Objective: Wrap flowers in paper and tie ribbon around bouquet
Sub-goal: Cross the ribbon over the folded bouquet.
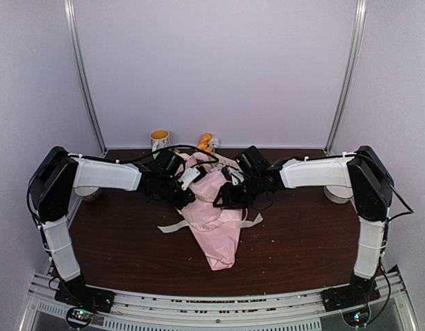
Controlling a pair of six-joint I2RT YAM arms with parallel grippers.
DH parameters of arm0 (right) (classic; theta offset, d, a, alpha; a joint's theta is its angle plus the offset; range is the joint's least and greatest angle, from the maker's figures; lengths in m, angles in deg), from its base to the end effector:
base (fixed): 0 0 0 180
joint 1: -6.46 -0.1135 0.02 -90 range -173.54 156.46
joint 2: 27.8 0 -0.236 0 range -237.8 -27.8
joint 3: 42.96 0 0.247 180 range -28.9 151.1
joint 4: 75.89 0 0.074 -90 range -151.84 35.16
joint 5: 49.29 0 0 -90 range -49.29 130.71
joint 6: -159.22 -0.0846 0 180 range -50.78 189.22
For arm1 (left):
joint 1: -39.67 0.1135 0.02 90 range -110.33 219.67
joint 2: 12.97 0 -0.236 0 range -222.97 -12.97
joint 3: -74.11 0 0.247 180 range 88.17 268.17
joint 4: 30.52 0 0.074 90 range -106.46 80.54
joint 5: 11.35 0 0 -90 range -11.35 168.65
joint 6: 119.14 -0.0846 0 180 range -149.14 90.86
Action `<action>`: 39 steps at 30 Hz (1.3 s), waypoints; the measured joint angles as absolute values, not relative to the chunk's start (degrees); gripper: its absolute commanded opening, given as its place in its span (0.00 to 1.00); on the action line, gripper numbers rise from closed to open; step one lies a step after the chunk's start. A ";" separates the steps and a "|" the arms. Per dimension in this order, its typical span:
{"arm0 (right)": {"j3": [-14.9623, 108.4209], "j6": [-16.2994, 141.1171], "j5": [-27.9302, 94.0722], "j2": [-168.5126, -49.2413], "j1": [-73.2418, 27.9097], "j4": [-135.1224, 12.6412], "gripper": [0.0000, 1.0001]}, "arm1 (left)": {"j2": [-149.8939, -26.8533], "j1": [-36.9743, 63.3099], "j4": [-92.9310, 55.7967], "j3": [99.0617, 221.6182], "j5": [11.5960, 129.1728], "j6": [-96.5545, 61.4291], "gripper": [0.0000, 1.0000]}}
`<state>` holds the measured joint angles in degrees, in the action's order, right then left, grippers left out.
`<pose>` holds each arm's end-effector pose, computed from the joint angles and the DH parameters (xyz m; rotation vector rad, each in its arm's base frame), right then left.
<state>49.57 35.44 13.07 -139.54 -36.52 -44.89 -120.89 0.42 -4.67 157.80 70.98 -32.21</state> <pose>0.2922 0.3259 0.1370 -0.4509 2.6412 1.1143 0.3174 -0.2739 0.1156 0.9531 2.2949 -0.4384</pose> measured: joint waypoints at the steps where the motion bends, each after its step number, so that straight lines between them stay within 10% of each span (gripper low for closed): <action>1: 50.25 35.42 12.53 -140.37 -36.59 -45.06 0.21 | -120.86 0.44 -4.69 157.80 70.96 -32.19 0.00; 3: 50.69 35.75 11.74 -141.40 -36.72 -45.45 0.00 | -120.75 0.42 -4.80 157.73 70.94 -32.15 0.00; 39: 66.34 48.34 33.31 -145.73 -36.26 -28.47 0.21 | -112.76 -0.01 -4.26 150.82 50.55 -34.46 0.00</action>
